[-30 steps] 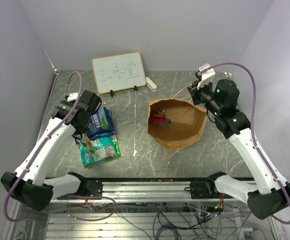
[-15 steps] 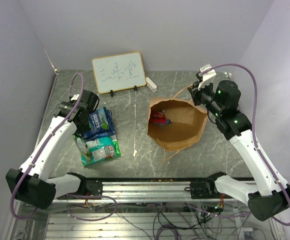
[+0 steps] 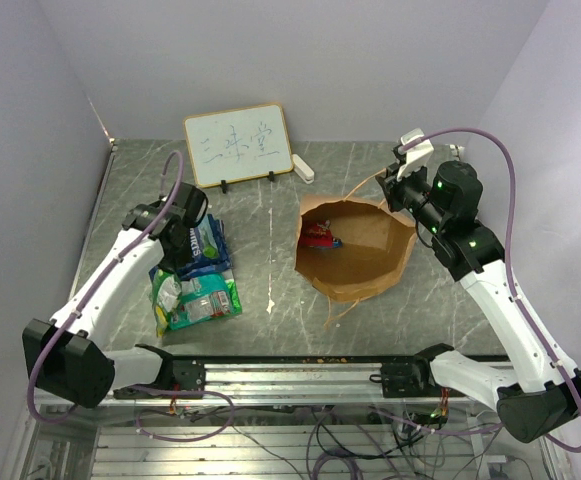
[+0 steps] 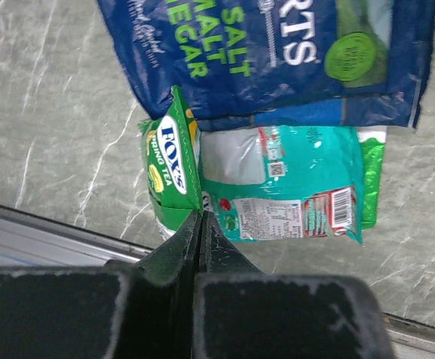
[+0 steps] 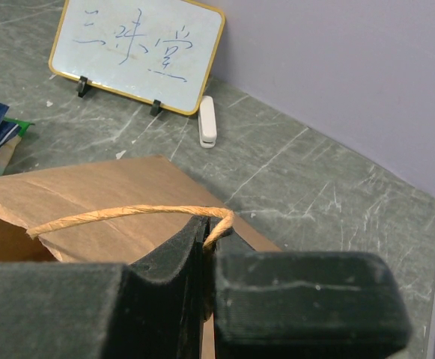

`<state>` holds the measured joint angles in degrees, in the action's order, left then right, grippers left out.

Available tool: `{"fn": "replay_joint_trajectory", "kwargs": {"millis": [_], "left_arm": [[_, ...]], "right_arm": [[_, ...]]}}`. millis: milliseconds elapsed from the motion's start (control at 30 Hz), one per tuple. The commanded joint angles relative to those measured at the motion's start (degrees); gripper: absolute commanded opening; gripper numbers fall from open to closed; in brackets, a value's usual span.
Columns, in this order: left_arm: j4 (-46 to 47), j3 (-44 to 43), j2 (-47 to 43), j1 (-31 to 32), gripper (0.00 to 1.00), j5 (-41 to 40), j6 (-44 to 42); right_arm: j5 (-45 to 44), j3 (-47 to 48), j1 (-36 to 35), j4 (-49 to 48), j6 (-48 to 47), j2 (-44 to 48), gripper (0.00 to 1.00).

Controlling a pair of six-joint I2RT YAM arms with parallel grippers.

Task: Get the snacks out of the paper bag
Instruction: Place the snack at the center of the board.

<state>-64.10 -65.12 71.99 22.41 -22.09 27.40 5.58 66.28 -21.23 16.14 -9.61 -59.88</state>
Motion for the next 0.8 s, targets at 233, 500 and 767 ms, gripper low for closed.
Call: {"fn": "replay_joint_trajectory", "kwargs": {"millis": [233, 500, 767], "left_arm": [[5.7, -1.6, 12.2, 12.4, 0.07, -2.7, 4.2], [10.2, -2.9, 18.4, 16.7, 0.07, -0.3, 1.9], [12.5, -2.3, 22.6, 19.2, 0.07, 0.4, -0.4]], "right_arm": [[-0.4, -0.4, -0.2, 0.2, 0.4, 0.9, 0.03], [-0.2, -1.1, -0.2, 0.2, 0.6, 1.3, 0.03], [-0.1, -0.4, -0.2, 0.7, 0.3, 1.1, 0.03]]}}
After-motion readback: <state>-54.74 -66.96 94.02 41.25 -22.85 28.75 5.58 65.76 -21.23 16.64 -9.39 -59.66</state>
